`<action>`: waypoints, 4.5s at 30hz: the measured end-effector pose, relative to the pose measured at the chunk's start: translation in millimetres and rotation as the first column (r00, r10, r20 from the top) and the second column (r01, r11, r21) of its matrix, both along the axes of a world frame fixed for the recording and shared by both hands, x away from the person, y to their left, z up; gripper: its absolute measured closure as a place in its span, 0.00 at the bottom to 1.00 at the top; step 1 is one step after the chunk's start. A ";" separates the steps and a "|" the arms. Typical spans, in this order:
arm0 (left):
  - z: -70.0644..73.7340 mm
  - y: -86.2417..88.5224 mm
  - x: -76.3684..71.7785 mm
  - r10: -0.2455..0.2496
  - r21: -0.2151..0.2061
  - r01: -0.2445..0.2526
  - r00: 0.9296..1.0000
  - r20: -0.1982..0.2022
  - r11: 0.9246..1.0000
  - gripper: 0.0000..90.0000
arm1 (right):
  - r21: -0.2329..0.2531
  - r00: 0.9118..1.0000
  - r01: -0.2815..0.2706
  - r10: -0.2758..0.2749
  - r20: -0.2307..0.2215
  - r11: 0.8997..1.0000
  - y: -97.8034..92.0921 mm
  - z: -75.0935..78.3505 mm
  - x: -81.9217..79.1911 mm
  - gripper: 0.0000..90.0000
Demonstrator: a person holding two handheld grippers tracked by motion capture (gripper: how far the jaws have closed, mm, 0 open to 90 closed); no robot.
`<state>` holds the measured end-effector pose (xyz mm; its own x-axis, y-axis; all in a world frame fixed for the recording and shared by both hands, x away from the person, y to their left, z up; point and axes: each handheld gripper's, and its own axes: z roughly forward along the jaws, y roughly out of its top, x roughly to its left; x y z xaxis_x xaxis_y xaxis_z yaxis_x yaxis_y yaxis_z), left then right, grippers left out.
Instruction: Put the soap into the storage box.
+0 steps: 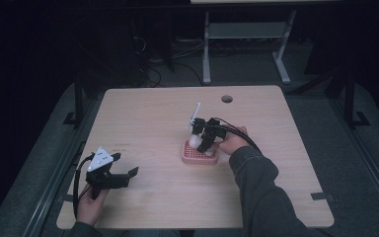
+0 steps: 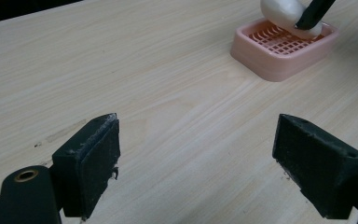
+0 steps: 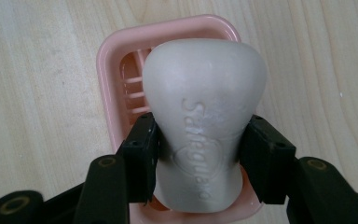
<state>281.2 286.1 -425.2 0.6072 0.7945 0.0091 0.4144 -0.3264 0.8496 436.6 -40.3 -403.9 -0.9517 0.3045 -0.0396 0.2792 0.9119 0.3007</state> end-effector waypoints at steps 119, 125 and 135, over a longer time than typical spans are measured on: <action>-0.6 0.0 -0.5 0.009 -0.001 -0.009 1.000 0.003 1.000 0.16 | 0.147 0.991 0.134 -0.131 -0.028 0.980 -55.8 20.8 -18.8 0.38; -0.7 0.0 -0.6 0.008 0.000 -0.008 1.000 0.003 1.000 0.16 | 0.152 0.989 0.145 -0.140 -0.040 0.978 -61.0 19.8 -21.1 0.38; -0.5 0.2 -0.8 0.009 0.003 -0.009 1.000 0.003 1.000 0.16 | 0.171 0.987 0.159 -0.154 -0.041 0.972 -70.8 20.1 -25.4 0.38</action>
<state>280.4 286.3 -425.7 0.6003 0.7997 0.0130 0.4150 -0.3254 0.8496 411.2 -111.1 -383.8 -0.8915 0.4500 0.0518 0.4248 0.7909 0.4404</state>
